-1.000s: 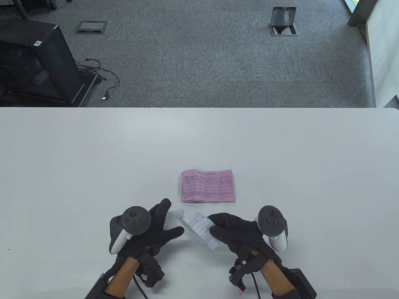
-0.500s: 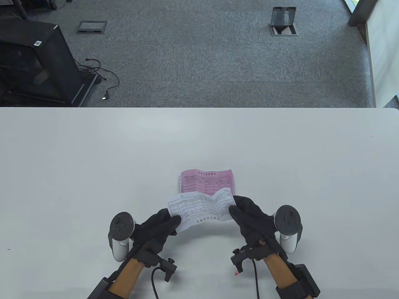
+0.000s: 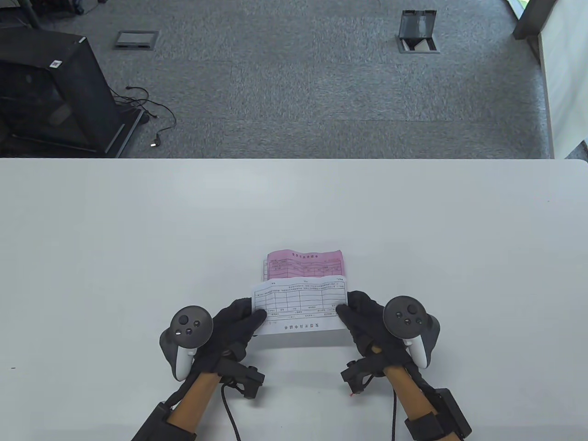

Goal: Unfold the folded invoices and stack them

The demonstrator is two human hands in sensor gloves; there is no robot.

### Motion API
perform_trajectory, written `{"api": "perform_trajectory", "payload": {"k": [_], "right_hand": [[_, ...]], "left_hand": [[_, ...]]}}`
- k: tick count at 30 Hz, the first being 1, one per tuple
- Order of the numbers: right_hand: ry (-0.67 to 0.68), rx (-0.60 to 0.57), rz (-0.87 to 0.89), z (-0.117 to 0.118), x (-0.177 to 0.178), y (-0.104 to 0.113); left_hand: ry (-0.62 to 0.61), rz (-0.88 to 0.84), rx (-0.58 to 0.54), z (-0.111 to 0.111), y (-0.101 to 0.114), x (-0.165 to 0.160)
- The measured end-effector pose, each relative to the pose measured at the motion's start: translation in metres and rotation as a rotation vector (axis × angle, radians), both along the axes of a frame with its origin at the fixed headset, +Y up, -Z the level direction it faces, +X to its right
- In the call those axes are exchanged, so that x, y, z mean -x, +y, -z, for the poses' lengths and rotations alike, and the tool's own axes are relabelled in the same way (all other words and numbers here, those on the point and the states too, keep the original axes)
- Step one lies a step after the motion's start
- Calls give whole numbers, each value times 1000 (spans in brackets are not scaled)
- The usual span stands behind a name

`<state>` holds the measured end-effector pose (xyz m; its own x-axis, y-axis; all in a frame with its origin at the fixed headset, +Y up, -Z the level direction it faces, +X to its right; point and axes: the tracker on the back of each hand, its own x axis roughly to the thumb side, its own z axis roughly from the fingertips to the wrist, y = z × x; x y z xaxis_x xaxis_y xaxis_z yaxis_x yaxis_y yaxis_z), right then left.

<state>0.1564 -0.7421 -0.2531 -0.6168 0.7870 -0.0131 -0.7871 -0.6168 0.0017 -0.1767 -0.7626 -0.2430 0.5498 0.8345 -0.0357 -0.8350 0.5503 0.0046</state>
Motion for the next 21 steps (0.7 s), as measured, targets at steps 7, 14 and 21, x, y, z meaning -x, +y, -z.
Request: {"api": "perform_trajectory", "payload": {"k": [7,14,21], "right_hand": [[-88,60,-209,33,0,9],[-129,115,-436,75,12,5],[-166,192,-633,97,28,-18]], "left_hand": [[53,78,85,31,11,-17],[116,298,183,74,14,-36],[137,395,298,96,-7,-45]]}}
